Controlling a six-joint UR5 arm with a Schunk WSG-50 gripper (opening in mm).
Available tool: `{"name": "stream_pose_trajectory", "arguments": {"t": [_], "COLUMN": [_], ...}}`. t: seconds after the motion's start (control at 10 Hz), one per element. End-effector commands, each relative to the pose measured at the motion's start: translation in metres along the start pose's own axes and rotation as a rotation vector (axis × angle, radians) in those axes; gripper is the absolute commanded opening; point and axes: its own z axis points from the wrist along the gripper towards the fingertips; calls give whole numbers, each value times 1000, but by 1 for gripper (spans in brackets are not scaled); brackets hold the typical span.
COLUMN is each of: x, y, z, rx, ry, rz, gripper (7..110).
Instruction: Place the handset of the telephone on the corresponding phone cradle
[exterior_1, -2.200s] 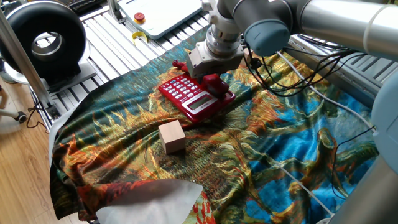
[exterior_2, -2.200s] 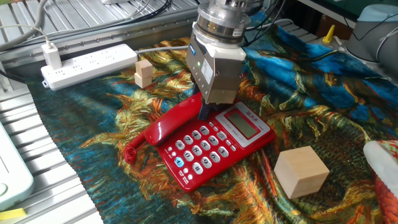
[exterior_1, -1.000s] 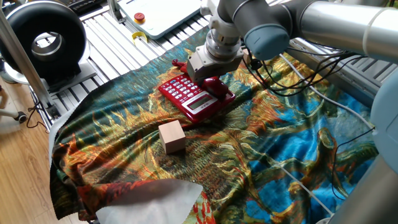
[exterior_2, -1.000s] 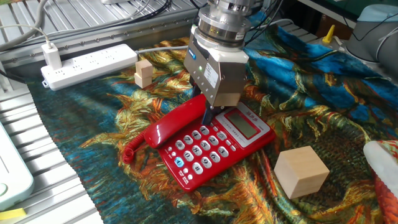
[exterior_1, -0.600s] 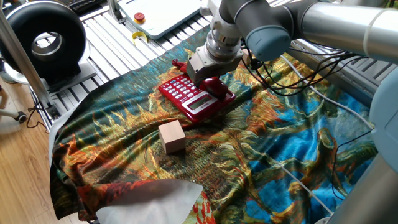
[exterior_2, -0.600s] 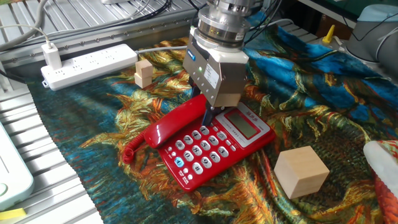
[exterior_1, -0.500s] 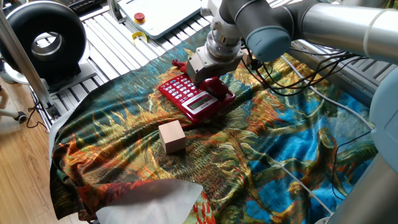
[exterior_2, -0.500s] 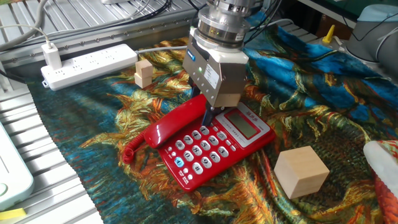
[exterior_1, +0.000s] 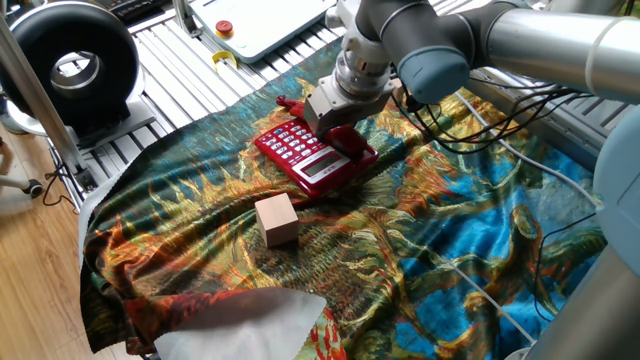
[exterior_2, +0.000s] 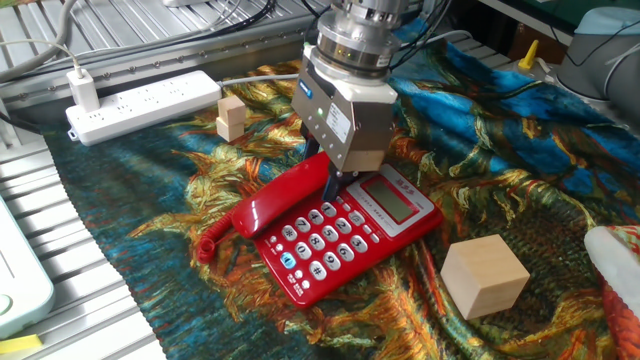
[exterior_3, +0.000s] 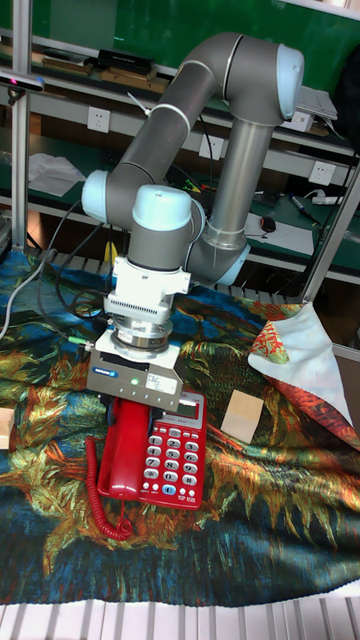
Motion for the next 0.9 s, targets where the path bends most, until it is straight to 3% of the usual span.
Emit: {"name": "stream_pose_trajectory", "arguments": {"t": [0.0,0.1,0.2,0.5,0.7,0.8], "x": [-1,-2,-2,-4,1,1], "y": [-4,-6,-5,-3,-7,-7], "z": [-2,-2,-2,0,1,1], "rx": [5,9,8,-2,17,16], "ry": [-4,-5,-5,-12,12,13], "rz": [10,10,10,41,88,88], "gripper": [66,66,44,44,44,22]}}
